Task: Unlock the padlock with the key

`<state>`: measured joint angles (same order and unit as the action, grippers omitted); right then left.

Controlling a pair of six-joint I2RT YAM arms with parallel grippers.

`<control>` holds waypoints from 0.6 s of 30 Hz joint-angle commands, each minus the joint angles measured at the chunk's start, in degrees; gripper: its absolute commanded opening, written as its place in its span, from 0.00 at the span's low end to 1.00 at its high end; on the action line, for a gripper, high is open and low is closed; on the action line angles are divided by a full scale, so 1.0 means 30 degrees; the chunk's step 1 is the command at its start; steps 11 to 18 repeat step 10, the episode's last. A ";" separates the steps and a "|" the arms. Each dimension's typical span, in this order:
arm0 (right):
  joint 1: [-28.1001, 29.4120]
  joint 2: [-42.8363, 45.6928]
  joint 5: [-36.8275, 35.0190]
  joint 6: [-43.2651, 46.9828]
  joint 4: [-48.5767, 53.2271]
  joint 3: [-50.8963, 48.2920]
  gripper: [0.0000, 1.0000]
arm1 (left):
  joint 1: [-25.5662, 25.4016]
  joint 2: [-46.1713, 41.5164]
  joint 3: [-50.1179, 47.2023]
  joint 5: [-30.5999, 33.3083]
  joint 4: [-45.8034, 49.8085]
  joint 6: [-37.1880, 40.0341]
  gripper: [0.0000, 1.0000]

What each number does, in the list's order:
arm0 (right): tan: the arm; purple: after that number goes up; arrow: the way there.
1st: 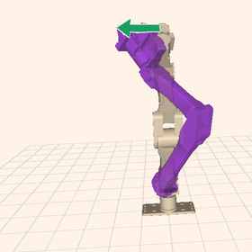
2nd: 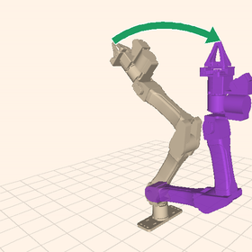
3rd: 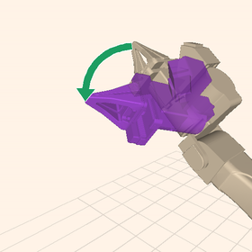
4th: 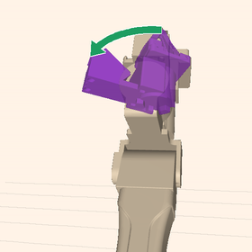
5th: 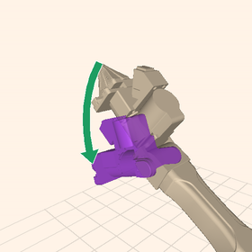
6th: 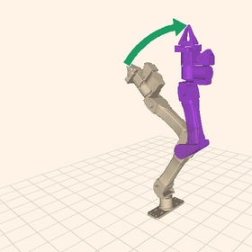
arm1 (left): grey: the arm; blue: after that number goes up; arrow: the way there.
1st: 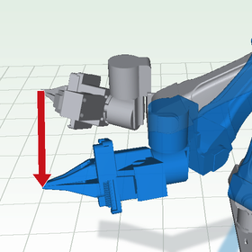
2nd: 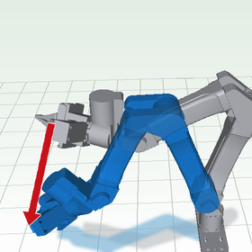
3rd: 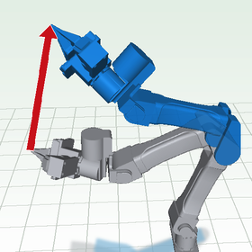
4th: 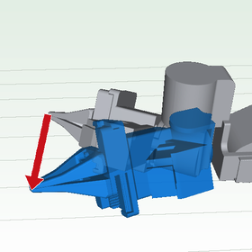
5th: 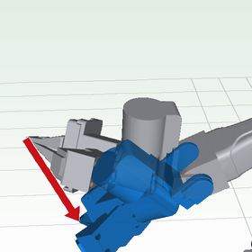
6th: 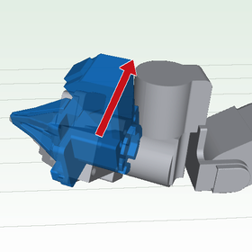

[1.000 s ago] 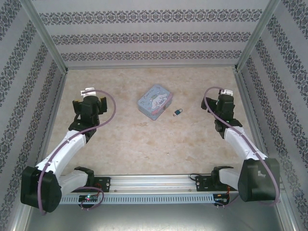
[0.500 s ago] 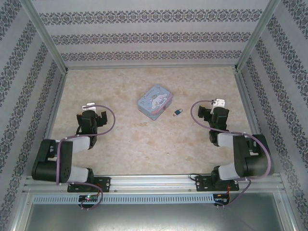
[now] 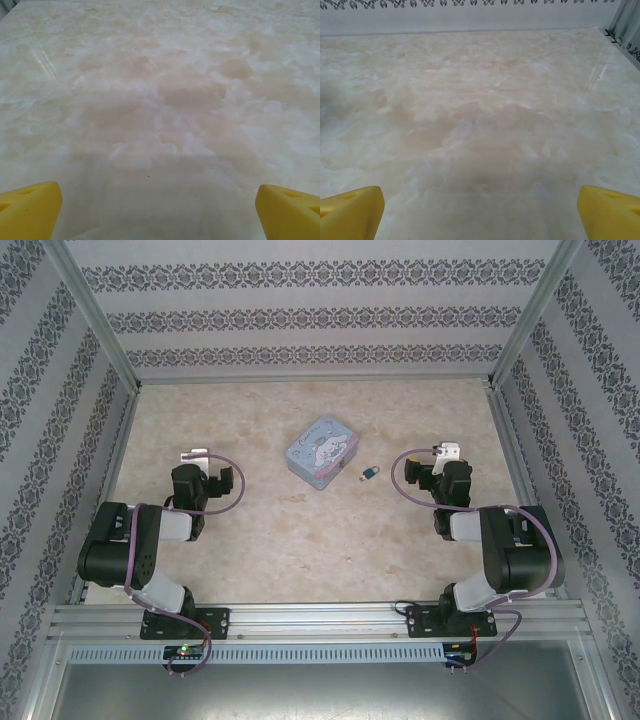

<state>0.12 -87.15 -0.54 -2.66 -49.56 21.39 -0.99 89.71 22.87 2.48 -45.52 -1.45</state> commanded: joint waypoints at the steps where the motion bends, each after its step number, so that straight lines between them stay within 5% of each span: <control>1: 0.0015 0.0234 0.0293 0.0335 -0.0406 0.0258 0.98 | 0.0243 -0.0028 0.0310 -0.0504 -0.0676 0.0298 0.99; 18: -0.0011 0.0223 0.0325 0.0327 -0.0340 0.0345 0.98 | 0.0273 -0.0021 0.0293 -0.0555 -0.0675 0.0278 0.99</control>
